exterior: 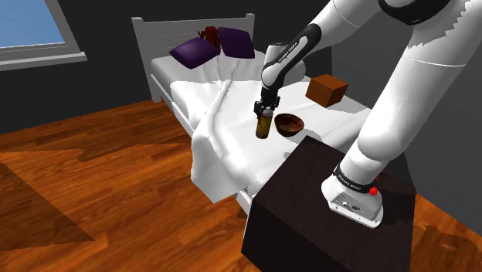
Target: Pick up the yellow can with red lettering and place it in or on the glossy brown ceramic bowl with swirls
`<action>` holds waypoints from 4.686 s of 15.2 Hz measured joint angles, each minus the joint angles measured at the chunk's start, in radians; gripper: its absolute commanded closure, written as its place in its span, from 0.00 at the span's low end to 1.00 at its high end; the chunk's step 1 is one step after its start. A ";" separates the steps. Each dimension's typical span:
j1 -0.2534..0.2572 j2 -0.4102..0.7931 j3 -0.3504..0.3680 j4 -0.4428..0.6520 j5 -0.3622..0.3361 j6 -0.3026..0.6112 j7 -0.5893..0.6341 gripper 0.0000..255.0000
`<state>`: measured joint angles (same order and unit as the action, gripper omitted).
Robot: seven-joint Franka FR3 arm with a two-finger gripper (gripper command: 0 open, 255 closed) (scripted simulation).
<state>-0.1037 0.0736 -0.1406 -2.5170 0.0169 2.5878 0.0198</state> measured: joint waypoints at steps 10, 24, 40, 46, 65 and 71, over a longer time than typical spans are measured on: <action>-0.006 -0.112 -0.009 0.020 -0.028 -0.131 0.008 1.00; -0.176 -0.063 -0.193 0.187 -0.015 -0.249 -0.354 1.00; -0.254 0.118 -0.238 0.282 0.085 -0.179 -0.549 1.00; -0.266 0.183 -0.224 0.272 0.127 -0.109 -0.579 1.00; -0.275 0.228 -0.209 0.263 0.158 -0.058 -0.599 0.00; -0.257 0.140 -0.236 0.278 0.100 -0.153 -0.560 0.00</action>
<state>-0.3608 0.2138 -0.3763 -2.2389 0.1172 2.4345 -0.5402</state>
